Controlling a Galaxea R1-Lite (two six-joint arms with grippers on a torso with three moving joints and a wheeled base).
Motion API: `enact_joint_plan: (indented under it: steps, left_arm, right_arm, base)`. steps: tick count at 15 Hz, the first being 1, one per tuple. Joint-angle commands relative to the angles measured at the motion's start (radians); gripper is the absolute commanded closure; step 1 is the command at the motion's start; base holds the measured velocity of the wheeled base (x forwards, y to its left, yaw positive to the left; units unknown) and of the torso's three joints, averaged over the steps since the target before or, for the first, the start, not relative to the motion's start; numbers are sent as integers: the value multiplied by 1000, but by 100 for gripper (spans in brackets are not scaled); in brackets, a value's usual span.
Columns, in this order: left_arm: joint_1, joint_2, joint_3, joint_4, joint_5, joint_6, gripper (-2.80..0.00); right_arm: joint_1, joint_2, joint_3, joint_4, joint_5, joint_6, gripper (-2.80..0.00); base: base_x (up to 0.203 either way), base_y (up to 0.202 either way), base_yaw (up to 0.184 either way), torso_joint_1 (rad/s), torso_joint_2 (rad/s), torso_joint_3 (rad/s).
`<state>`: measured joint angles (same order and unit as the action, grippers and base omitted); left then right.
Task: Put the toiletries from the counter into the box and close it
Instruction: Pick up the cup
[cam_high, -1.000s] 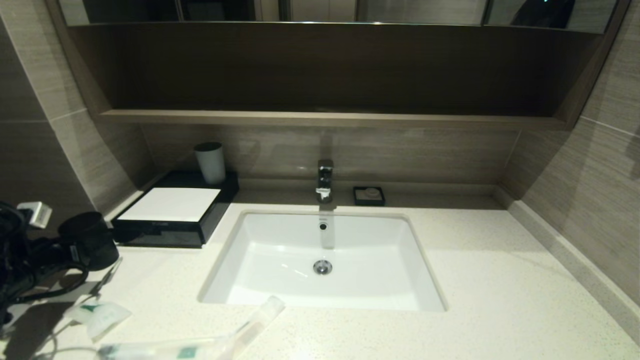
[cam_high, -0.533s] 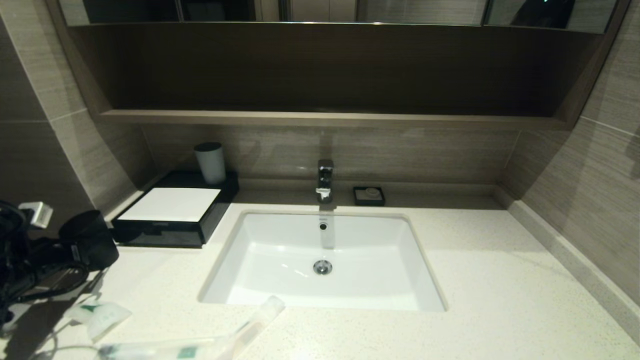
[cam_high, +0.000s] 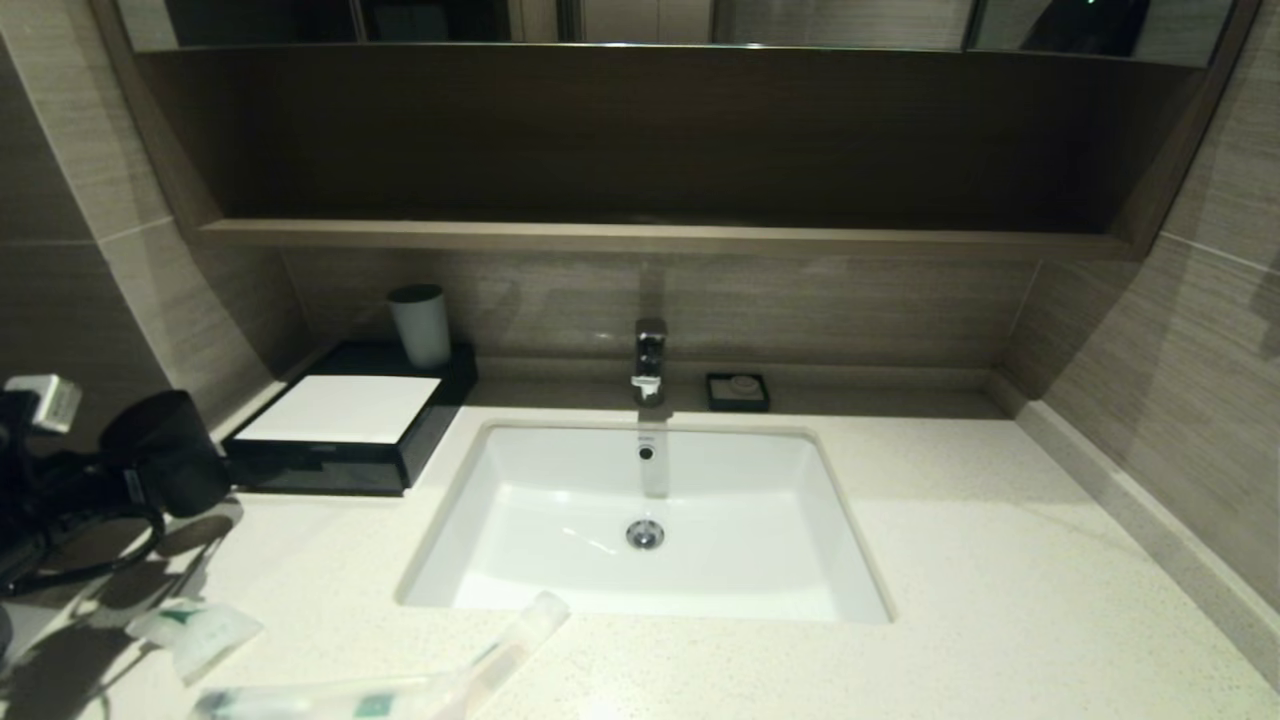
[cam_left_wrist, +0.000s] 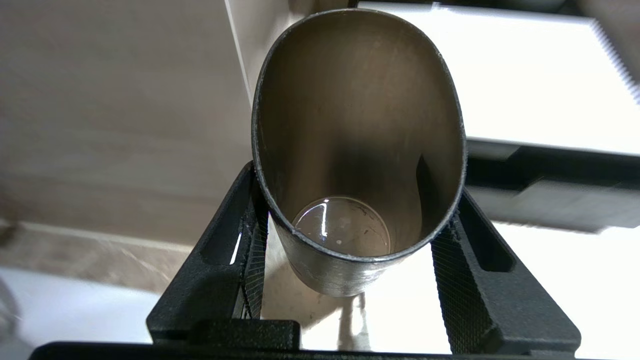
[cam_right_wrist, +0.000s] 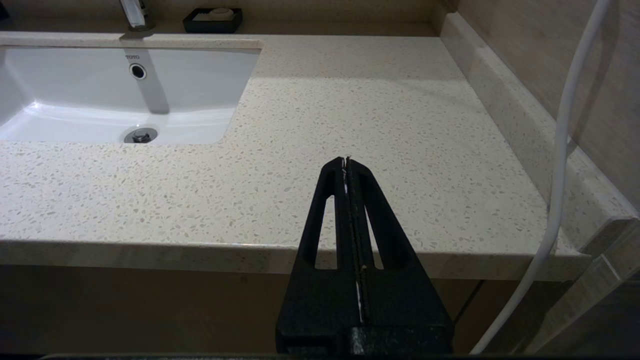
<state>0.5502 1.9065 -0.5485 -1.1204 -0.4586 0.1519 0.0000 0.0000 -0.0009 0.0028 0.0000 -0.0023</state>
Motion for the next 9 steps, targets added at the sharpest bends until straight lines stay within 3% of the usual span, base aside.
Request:
enact_joint_plan:
  steps: [1, 4, 9]
  left_arm:
    - [-4, -134, 24, -2, 13, -1, 0]
    - [-48, -247, -20, 137, 136, -5, 0]
    - [-142, -157, -220, 247, 209, -90, 0]
  right_arm:
    - [0, -2, -1, 0, 0, -1, 0]
    - [0, -1, 0, 0, 0, -1, 0]
    - [0, 0, 0, 0, 0, -1, 0]
  base:
    - [0, 0, 0, 0, 0, 0]
    - [0, 0, 0, 0, 0, 0]
    - [0, 0, 0, 0, 0, 0]
